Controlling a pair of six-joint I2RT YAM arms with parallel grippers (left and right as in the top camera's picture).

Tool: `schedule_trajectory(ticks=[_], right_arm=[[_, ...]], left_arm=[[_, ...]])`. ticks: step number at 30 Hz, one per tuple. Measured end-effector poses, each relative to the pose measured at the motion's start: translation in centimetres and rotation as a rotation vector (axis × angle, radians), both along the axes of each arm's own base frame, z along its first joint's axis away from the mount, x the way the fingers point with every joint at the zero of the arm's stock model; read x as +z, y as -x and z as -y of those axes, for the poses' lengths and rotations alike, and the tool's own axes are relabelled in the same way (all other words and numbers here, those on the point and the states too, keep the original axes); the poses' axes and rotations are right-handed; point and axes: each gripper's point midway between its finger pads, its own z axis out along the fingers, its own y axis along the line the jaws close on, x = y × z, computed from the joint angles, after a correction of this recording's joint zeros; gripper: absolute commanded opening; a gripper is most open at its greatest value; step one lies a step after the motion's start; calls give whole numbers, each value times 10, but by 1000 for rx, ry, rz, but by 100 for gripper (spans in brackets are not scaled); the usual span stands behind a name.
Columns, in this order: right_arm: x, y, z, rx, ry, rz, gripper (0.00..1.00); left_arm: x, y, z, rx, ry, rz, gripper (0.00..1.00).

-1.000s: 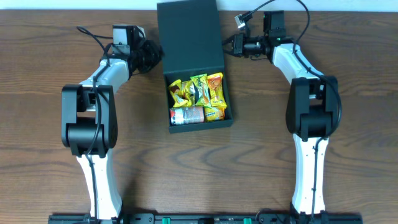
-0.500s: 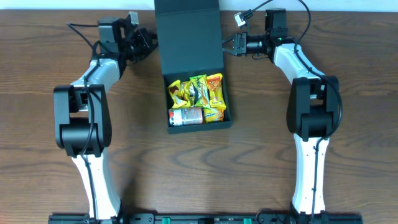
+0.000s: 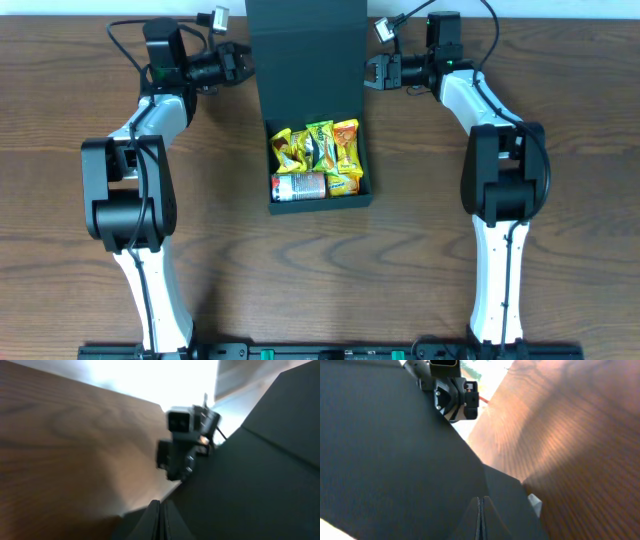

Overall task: Pack container
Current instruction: 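Push the lid forward with both grippers to close the box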

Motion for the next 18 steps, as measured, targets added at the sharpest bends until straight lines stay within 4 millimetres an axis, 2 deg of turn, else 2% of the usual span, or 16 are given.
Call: schedule_trajectory(ticks=[8,18], right_arm=[[4,4,0,23,-21,-2,2],[2,2,0,11,-10,-1,2]], left_arm=[[13,27,7,-171,47,44,7],[14,34,15,-212,60,22,7]])
